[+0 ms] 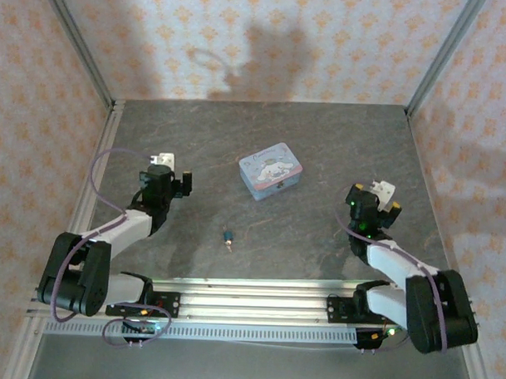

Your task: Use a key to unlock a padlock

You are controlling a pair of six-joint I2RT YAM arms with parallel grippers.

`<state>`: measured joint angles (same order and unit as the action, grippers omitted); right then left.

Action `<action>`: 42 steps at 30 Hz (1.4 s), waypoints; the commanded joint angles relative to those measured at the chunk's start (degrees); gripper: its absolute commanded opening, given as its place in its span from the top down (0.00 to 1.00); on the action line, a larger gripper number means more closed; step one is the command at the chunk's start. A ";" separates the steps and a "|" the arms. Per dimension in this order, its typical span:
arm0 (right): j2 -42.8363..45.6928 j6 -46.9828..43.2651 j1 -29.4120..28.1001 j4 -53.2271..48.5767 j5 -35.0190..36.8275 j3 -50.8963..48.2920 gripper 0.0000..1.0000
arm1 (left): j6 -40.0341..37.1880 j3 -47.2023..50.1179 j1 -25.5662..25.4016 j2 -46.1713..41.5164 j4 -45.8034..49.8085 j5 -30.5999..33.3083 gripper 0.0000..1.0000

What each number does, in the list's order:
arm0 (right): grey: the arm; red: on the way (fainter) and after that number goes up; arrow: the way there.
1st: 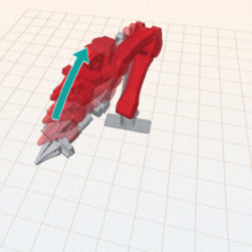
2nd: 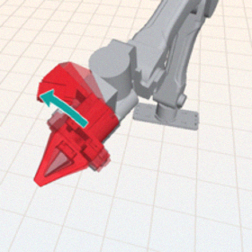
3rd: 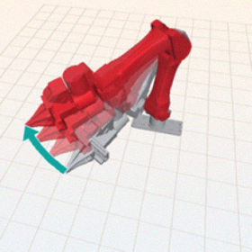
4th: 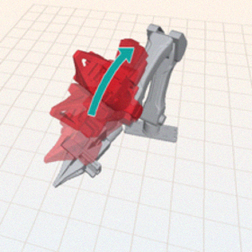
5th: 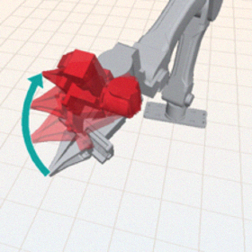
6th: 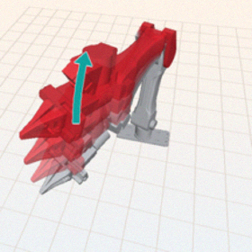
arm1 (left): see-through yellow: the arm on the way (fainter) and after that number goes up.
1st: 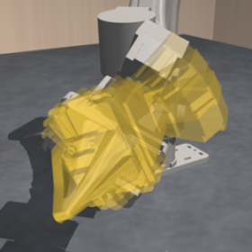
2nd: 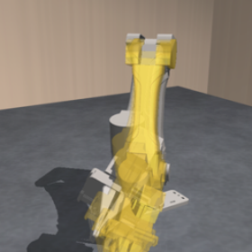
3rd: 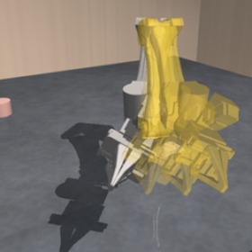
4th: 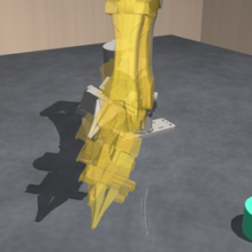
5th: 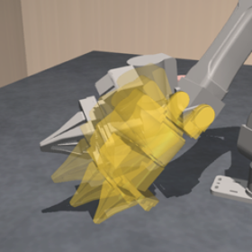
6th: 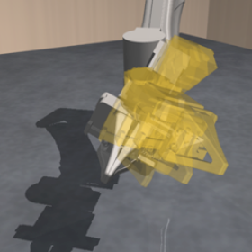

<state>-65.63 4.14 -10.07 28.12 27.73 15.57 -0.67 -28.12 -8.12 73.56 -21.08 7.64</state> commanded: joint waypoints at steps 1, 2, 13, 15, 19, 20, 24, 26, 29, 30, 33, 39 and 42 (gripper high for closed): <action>-4.31 -1.35 1.66 16.95 -3.45 -1.50 0.00 | -3.00 1.82 0.50 -1.84 -12.07 1.66 0.00; -5.33 -2.57 2.09 18.11 -4.23 -1.26 0.00 | -4.15 2.66 0.62 -1.62 -13.20 2.48 0.00; -17.12 -4.96 5.63 28.99 -12.91 -0.37 0.00 | -2.40 5.10 2.60 6.89 -19.60 0.61 0.00; -22.19 -5.27 5.61 30.36 -12.35 1.64 0.00 | -2.87 2.09 3.17 10.91 -18.08 -1.58 0.00; -22.52 -4.73 5.82 20.04 -11.59 7.21 0.00 | -0.49 1.31 5.66 11.29 -16.56 -3.74 0.00; -22.60 -4.78 5.73 22.43 -11.60 6.31 0.00 | -0.52 1.43 5.66 11.37 -17.03 -3.73 0.00; -21.69 -4.42 5.81 19.44 -11.70 7.08 0.00 | -0.56 1.49 5.66 11.34 -16.90 -3.77 0.00; -21.92 -4.58 5.83 20.06 -11.60 6.94 0.00 | -0.48 1.49 5.66 11.34 -16.82 -3.77 0.00; -21.88 -4.50 5.81 19.74 -11.64 7.02 0.00 | -0.55 1.40 5.61 11.34 -16.80 -3.77 0.00; -21.69 -4.47 5.79 19.38 -11.73 7.06 0.00 | -0.48 1.44 5.66 11.34 -16.80 -3.82 0.00; -21.74 -4.50 5.76 19.35 -11.70 7.09 0.00 | -0.48 1.40 5.66 11.34 -16.80 -3.79 0.00; -21.74 -4.49 5.77 19.39 -11.72 7.15 0.00 | -0.48 1.40 5.66 11.34 -16.81 -3.77 0.00; -21.77 -4.56 5.80 19.41 -11.71 7.11 0.00 | -0.48 1.40 5.66 11.34 -16.81 -3.82 0.00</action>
<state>-87.70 -0.30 -4.67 47.72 16.16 22.13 -1.56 -25.71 -2.59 85.12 -36.75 3.62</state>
